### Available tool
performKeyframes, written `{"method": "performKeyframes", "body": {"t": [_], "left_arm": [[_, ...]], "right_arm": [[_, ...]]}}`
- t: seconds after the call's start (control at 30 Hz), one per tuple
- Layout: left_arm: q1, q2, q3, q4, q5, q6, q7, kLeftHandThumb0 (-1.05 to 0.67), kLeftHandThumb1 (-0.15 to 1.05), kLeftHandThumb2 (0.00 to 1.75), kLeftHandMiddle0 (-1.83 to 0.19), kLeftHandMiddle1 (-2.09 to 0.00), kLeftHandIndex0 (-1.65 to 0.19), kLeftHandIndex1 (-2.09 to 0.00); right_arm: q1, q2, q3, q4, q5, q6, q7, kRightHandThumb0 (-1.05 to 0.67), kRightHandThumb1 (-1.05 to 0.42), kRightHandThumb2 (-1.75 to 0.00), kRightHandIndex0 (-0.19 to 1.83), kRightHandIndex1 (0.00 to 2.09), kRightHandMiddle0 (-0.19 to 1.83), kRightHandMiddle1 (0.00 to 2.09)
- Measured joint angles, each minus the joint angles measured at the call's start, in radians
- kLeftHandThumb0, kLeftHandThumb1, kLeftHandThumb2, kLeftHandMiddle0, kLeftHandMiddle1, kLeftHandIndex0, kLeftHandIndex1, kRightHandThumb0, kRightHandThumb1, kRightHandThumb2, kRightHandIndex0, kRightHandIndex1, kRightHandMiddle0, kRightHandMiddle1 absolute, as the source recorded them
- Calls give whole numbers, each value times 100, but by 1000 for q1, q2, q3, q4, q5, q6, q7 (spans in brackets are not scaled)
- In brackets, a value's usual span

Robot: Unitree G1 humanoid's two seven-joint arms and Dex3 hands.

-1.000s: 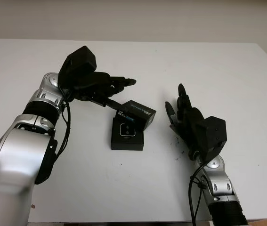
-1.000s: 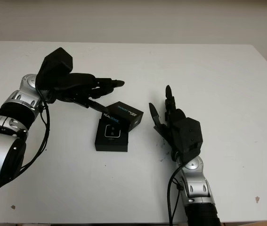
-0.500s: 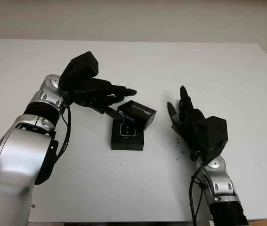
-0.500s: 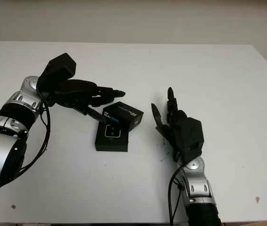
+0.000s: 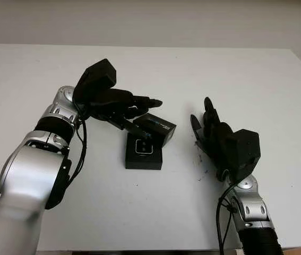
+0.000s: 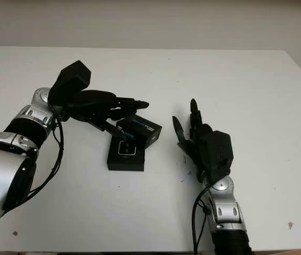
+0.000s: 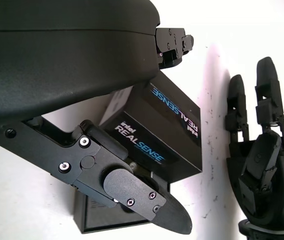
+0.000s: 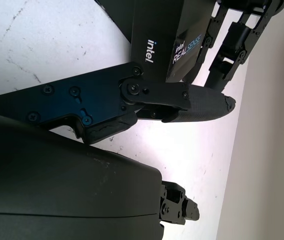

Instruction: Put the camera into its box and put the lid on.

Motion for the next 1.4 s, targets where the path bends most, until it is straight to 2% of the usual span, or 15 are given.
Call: {"method": "performKeyframes", "body": {"t": [0.13, 0.47, 0.7, 0.83, 0.87, 0.9, 0.93, 0.97, 1.07, 1.17, 1.3, 1.4], "left_arm": [[6, -7, 0, 0, 3, -2, 16, -67, 75, 5, 19, 0, 7, -7], [6, -15, -20, 1, 37, -18, 64, -39, 76, 6, 18, -5, -2, -9], [6, -18, -37, 1, 65, -35, 105, -28, 79, 6, -4, -13, -11, -12], [6, -19, -44, 1, 80, -45, 137, -29, 81, 7, -20, -19, -22, -18], [6, -20, -44, 1, 82, -45, 146, -29, 82, 7, -28, -24, -29, -22], [7, -21, -44, 1, 82, -47, 159, -29, 84, 6, -29, -32, -29, -32], [11, -22, -44, 1, 83, -53, 173, -30, 86, 6, -27, -45, -25, -49], [14, -22, -43, 1, 82, -61, 187, -29, 89, 6, -23, -66, -17, -76], [25, -22, -34, 1, 74, -78, 213, -29, 94, 6, -20, -101, -13, -111], [31, -23, -19, 1, 55, -79, 216, -32, 96, 6, -23, -111, -18, -120], [39, -27, -6, 1, 40, -75, 221, -35, 99, 6, -30, -127, -22, -111], [42, -29, 4, 1, 29, -63, 221, -38, 98, 5, -33, -129, -24, -107]], "right_arm": [[7, 0, -2, -12, 6, 3, 3, -68, -105, -48, -18, 5, -13, 5], [23, -3, -11, -51, 16, 42, 6, -68, -105, -47, -18, 5, -12, 6], [25, -3, -15, -65, 22, 56, 4, -68, -105, -46, -17, 6, -12, 6], [26, -3, -15, -65, 24, 58, 5, -69, -105, -46, -18, 5, -12, 5], [26, -3, -15, -65, 24, 58, 5, -69, -105, -46, -17, 5, -11, 6], [26, -3, -15, -65, 24, 58, 5, -69, -105, -46, -17, 5, -11, 6], [26, -3, -15, -65, 23, 58, 5, -68, -105, -46, -18, 5, -12, 6], [26, -3, -15, -65, 23, 59, 5, -68, -105, -47, -18, 5, -11, 6], [27, -3, -14, -65, 22, 60, 5, -68, -105, -47, -17, 6, -11, 6], [28, -3, -13, -66, 20, 59, 5, -68, -105, -47, -17, 5, -12, 5], [29, -3, -13, -66, 17, 59, 2, -69, -105, -46, -16, 6, -10, 6], [30, -3, -13, -66, 14, 59, -4, -69, -105, -45, -16, 6, -10, 6]]}}
